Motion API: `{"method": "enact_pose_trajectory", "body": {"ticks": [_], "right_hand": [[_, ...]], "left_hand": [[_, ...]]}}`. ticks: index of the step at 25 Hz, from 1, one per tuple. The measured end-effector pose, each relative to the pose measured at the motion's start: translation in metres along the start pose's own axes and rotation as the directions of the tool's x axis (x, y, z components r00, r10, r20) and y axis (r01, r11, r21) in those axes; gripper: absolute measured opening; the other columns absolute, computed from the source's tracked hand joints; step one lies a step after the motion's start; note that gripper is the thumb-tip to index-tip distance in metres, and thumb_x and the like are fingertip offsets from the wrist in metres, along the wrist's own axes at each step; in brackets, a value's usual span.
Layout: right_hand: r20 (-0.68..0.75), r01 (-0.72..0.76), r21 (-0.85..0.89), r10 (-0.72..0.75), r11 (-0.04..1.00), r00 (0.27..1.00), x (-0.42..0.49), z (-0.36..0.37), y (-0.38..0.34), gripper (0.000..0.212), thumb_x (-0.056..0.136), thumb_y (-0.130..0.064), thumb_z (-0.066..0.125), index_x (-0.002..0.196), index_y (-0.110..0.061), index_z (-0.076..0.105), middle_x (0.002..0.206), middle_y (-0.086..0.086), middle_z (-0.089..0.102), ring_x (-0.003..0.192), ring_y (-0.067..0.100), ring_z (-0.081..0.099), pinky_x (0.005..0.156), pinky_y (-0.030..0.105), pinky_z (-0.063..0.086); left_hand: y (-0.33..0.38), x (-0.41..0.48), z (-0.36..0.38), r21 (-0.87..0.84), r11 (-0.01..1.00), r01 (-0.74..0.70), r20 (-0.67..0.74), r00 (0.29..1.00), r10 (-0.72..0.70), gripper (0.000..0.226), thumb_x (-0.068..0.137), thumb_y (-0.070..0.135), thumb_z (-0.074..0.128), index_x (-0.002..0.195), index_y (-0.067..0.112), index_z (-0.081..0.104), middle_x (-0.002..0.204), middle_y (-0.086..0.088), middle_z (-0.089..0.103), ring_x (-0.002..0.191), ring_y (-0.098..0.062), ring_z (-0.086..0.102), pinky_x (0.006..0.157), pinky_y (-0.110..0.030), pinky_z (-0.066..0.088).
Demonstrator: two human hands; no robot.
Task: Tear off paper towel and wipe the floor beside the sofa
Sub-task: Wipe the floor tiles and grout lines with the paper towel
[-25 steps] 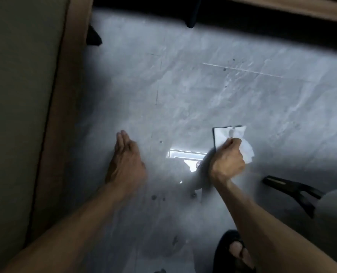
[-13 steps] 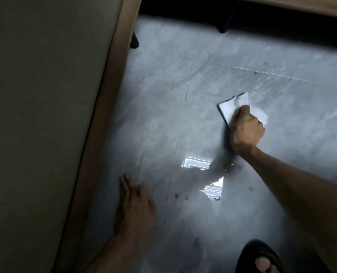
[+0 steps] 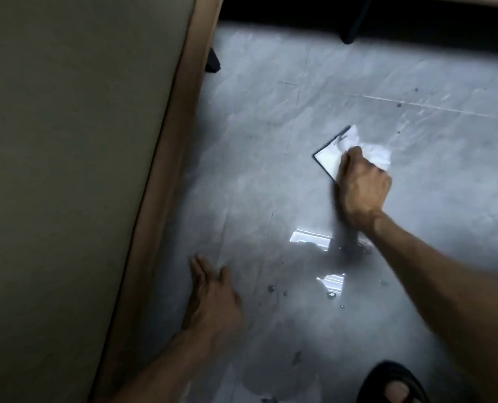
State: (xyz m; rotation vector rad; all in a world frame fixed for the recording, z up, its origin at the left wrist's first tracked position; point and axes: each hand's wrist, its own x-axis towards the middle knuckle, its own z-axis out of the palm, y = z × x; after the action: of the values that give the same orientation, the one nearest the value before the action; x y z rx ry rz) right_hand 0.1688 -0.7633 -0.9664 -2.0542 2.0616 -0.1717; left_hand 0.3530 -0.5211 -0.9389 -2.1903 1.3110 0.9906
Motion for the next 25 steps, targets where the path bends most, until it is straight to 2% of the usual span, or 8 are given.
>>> {"method": "enact_pose_trajectory", "body": {"ticks": [2,4,6,10,13,17,20,25], "right_hand": [[0.121,0.122,0.044,-0.126,0.992,0.985,-0.059,0.019,-0.025,0.013,0.084,-0.008,0.058,0.097,-0.012,0.058,0.065,0.015,0.066,0.056,0.035,0.064,0.046,0.032,0.035],[0.170,0.654,0.159,-0.673,0.740,0.720,-0.130,0.029,-0.038,0.024,0.075,-0.009,0.063,0.099,-0.006,0.065,0.064,0.010,0.064,0.050,0.029,0.063,0.041,0.027,0.039],[0.218,0.797,0.151,-0.806,0.585,0.551,-0.138,0.019,0.009,0.022,0.080,-0.018,0.051,0.099,-0.014,0.059,0.065,0.004,0.062,0.052,0.025,0.062,0.041,0.026,0.039],[0.020,0.103,-0.168,-0.101,0.980,0.995,-0.098,-0.001,0.110,0.013,0.094,-0.028,0.050,0.087,-0.022,0.040,0.066,0.014,0.063,0.057,0.037,0.063,0.051,0.033,0.037],[-0.199,-0.451,0.037,0.449,0.892,0.871,-0.109,0.008,0.074,0.019,0.097,-0.029,0.041,0.084,-0.017,0.048,0.065,0.022,0.063,0.061,0.041,0.064,0.056,0.035,0.036],[-0.017,0.037,0.063,-0.036,0.997,0.999,-0.156,0.038,-0.036,0.010,0.090,-0.019,0.048,0.082,-0.021,0.043,0.060,0.006,0.062,0.052,0.032,0.059,0.048,0.028,0.029],[0.193,0.438,-0.131,-0.411,0.889,0.891,-0.154,0.024,0.014,0.010,0.096,-0.029,0.044,0.088,-0.022,0.042,0.073,0.007,0.065,0.063,0.035,0.061,0.050,0.031,0.030],[-0.081,-0.407,-0.229,0.399,0.884,0.913,-0.191,-0.031,0.122,0.012,0.092,-0.006,0.047,0.101,-0.002,0.054,0.093,0.025,0.065,0.085,0.040,0.063,0.068,0.040,0.048]], "left_hand": [[0.003,0.000,0.000,-0.024,1.000,0.004,-0.014,1.000,-0.005,0.046,0.091,0.033,0.039,0.130,0.009,0.035,0.150,-0.041,-0.006,0.142,-0.050,-0.010,0.114,-0.048,0.027],[0.003,0.001,0.005,-0.070,0.998,0.008,-0.034,0.999,-0.010,0.047,0.091,0.035,0.042,0.129,0.008,0.037,0.149,-0.043,-0.006,0.142,-0.051,-0.009,0.115,-0.050,0.025],[0.003,0.005,0.009,-0.043,0.999,-0.013,-0.066,0.998,0.011,0.049,0.091,0.040,0.042,0.128,0.007,0.038,0.148,-0.045,-0.007,0.140,-0.054,-0.011,0.117,-0.051,0.019],[0.001,0.011,0.032,-0.032,0.999,-0.027,-0.195,0.981,0.020,0.070,0.089,0.058,0.037,0.134,0.005,0.035,0.145,-0.049,-0.003,0.138,-0.058,-0.009,0.118,-0.055,0.009],[-0.002,0.016,0.043,-0.030,0.997,-0.073,-0.303,0.951,0.060,0.081,0.086,0.065,0.035,0.138,0.004,0.034,0.143,-0.051,-0.001,0.138,-0.059,-0.009,0.116,-0.057,0.002],[-0.003,0.017,0.048,-0.049,0.992,-0.114,-0.363,0.927,0.089,0.073,0.085,0.061,0.037,0.132,0.004,0.039,0.142,-0.052,0.003,0.137,-0.060,-0.005,0.115,-0.057,-0.002],[-0.006,0.020,0.051,-0.054,0.987,-0.150,-0.412,0.904,0.114,0.063,0.087,0.052,0.042,0.127,0.003,0.042,0.141,-0.053,0.005,0.137,-0.061,-0.004,0.115,-0.057,-0.002],[-0.004,0.022,0.053,-0.088,0.985,-0.150,-0.425,0.900,0.099,0.063,0.087,0.052,0.045,0.126,0.002,0.044,0.140,-0.054,0.005,0.136,-0.062,-0.003,0.114,-0.059,-0.002]]}}
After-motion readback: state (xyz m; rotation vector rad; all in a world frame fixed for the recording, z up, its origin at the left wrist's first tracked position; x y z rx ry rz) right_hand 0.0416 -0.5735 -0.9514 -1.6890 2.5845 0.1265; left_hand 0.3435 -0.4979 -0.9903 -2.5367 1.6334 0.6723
